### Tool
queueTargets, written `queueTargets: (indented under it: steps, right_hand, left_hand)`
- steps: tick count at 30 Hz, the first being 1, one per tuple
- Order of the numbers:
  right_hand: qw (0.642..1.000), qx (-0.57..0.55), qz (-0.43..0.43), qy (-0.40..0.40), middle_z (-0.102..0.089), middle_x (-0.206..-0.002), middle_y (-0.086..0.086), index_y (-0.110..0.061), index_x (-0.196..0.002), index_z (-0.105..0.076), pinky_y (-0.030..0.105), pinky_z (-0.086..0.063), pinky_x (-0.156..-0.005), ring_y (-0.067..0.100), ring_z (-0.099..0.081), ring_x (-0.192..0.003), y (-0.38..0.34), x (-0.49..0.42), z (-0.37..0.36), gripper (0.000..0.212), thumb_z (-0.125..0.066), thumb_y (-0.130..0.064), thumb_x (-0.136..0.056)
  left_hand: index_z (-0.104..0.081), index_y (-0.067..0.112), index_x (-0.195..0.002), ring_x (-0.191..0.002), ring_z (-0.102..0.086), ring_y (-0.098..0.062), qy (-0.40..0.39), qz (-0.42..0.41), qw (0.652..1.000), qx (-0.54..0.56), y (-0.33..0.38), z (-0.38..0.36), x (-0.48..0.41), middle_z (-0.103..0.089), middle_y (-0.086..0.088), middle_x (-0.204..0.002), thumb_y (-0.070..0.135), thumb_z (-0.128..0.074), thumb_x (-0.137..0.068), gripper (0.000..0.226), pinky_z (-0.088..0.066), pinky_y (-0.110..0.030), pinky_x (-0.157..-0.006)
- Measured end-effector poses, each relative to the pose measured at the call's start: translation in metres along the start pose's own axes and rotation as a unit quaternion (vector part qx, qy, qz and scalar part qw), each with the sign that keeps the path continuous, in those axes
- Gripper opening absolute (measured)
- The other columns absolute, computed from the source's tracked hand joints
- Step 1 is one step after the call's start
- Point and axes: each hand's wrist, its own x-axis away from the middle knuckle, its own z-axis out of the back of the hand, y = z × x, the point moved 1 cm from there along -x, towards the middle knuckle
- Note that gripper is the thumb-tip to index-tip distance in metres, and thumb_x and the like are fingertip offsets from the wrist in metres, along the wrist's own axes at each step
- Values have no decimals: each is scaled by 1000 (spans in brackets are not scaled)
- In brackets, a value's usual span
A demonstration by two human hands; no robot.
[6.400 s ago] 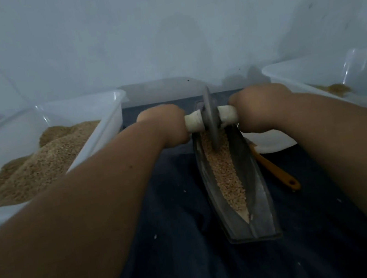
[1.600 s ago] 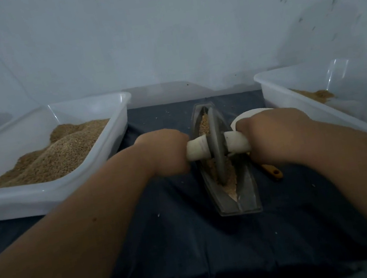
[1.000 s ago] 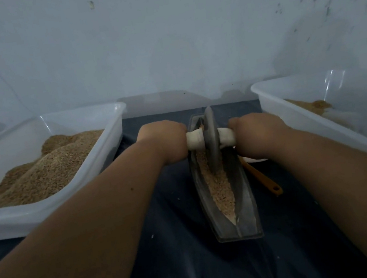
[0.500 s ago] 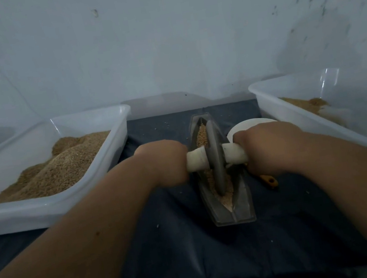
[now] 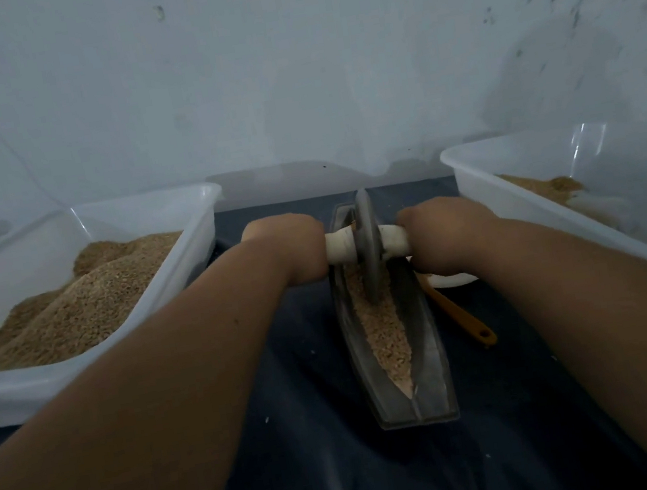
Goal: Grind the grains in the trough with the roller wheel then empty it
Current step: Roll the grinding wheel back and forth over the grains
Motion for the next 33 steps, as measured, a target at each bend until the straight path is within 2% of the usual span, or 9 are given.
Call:
queueTargets:
  steps: [6, 10, 12, 18, 21, 23, 26, 28, 33]
  right_hand:
    - [999, 12, 9, 50, -45, -72, -9, -29, -87, -44, 29, -37, -54, 9, -42, -61, -5, 16, 1, 23, -66, -31, -79]
    - [1000, -9, 13, -2, -57, -85, -5, -28, -98, -53, 32, -48, -66, 14, -55, -74, -12, 44, 10, 20, -65, -31, -82]
    - [1000, -8, 14, -13, -58, -85, -6, -29, -97, -56, 36, -53, -74, 16, -58, -76, -16, 62, 15, 21, -66, -31, -79]
    - [1000, 12, -2, -22, -62, -81, -5, -29, -93, -63, 33, -54, -71, 16, -60, -76, -21, 101, 27, 22, -69, -32, -72]
    - [999, 6, -11, -31, -63, -77, -6, -29, -87, -64, 35, -56, -69, 16, -61, -72, -18, 94, 23, 19, -69, -31, -68]
    - [1000, 9, -3, -24, -61, -75, -6, -29, -83, -63, 36, -57, -68, 16, -61, -69, -16, 78, 18, 17, -68, -32, -67]
    - [999, -5, 11, -32, -60, -81, -7, -32, -92, -57, 32, -51, -66, 14, -58, -72, -9, 47, 11, 21, -67, -34, -74]
    - [1000, -5, 7, -21, -58, -85, -5, -30, -95, -53, 29, -43, -60, 14, -54, -73, -6, 27, 9, 22, -66, -32, -78]
    - [1000, 10, -4, 23, -45, -75, -7, -29, -87, -44, 30, -39, -60, 17, -49, -72, -2, -2, 4, 27, -68, -28, -77]
  left_hand:
    - [-54, 32, -86, -68, -53, -13, 4, 8, 1000, 3, 2, -5, 16, -53, 10, -76, 37, -60, -76, 12, -35, -29, -50]
    - [-46, 31, -83, -67, -51, -15, 17, 10, 1000, -14, 12, 0, 46, -48, 10, -72, 31, -59, -80, 13, -33, -30, -50]
    - [-42, 31, -83, -62, -44, -12, 37, 9, 999, -29, 18, 4, 63, -43, 11, -70, 30, -59, -82, 17, -30, -29, -49]
    - [-32, 30, -80, -55, -36, -8, 91, -4, 994, -58, 30, 14, 100, -39, 10, -69, 29, -63, -80, 31, -25, -28, -46]
    - [-31, 31, -74, -56, -37, -7, 66, -10, 997, -43, 27, 15, 91, -41, 10, -69, 32, -62, -80, 31, -29, -28, -48]
    - [-33, 32, -70, -59, -41, -7, 19, -14, 999, -24, 21, 12, 76, -44, 11, -70, 33, -61, -79, 29, -34, -29, -50]
    - [-46, 33, -81, -68, -51, -12, -18, -18, 1000, 7, 11, 5, 46, -49, 12, -75, 34, -60, -79, 14, -41, -33, -58]
    - [-51, 31, -87, -75, -55, -16, -21, -12, 1000, 16, 6, 2, 27, -51, 11, -78, 34, -61, -79, 13, -41, -34, -59]
    - [-51, 32, -87, -75, -56, -17, 2, 0, 1000, 16, -2, -2, 0, -52, 10, -77, 36, -62, -78, 14, -40, -32, -57]
